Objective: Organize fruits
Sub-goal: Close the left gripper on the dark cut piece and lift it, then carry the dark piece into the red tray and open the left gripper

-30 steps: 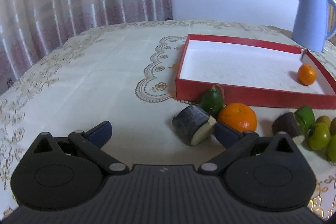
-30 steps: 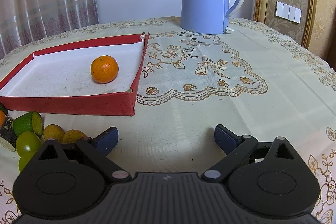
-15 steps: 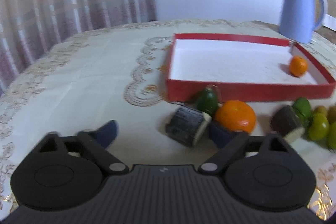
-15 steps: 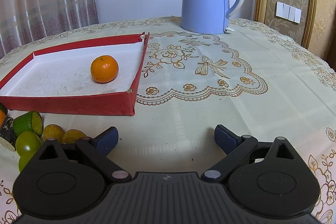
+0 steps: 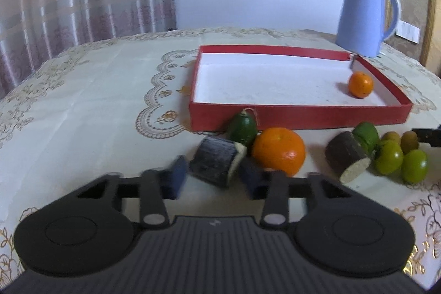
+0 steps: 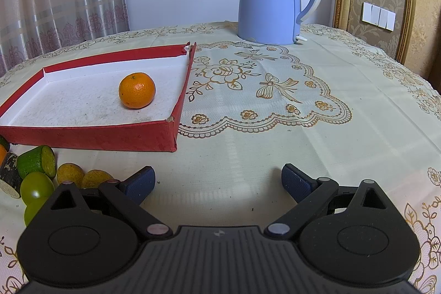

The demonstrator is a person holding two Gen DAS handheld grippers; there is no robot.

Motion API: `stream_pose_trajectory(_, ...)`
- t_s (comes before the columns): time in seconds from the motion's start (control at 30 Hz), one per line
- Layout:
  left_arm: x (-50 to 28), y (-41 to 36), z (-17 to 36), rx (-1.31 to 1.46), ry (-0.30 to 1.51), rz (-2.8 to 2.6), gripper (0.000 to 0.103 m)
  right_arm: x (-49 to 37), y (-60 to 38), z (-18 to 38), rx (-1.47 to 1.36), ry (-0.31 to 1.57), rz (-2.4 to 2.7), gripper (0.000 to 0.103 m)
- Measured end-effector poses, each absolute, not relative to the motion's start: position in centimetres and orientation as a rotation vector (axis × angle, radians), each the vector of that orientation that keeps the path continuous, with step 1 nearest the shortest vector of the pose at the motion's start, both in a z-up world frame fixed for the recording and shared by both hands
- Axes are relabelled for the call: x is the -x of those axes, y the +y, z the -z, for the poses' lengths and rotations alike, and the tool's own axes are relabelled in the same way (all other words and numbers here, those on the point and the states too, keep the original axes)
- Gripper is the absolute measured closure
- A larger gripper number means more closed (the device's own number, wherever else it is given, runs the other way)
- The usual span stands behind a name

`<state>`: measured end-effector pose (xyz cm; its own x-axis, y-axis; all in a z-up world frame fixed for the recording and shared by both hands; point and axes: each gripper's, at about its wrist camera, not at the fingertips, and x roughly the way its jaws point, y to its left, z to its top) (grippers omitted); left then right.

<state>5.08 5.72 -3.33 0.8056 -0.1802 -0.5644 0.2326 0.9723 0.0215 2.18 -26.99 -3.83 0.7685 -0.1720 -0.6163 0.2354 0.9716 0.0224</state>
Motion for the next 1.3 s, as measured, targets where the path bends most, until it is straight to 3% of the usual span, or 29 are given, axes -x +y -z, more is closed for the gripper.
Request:
stream_pose_trajectory(0.3,-4.7,6.0,2.8,-0.070,0.577,0.199,0.067,-2.2,-27.0,3.8,-0.100,0.658,0.222,0.004)
stream_pose_trajectory(0.63,-7.2,4.4,-1.8,-0.088,0.474,0.214,0.067,-2.2,-27.0,3.8,-0.100,0.658,0.222,0.004)
stream_pose_trajectory(1.0,-16.1,2.2,0.4,-0.103,0.593,0.179,0.067,-2.2,-26.9,3.8,-0.100,0.658,0.222,0.004)
stream_pose_trajectory(1.3,-18.7,1.4,1.3,-0.117,0.641,0.170,0.066,-2.2,-27.0,3.8,-0.099,0.658,0.222,0.004)
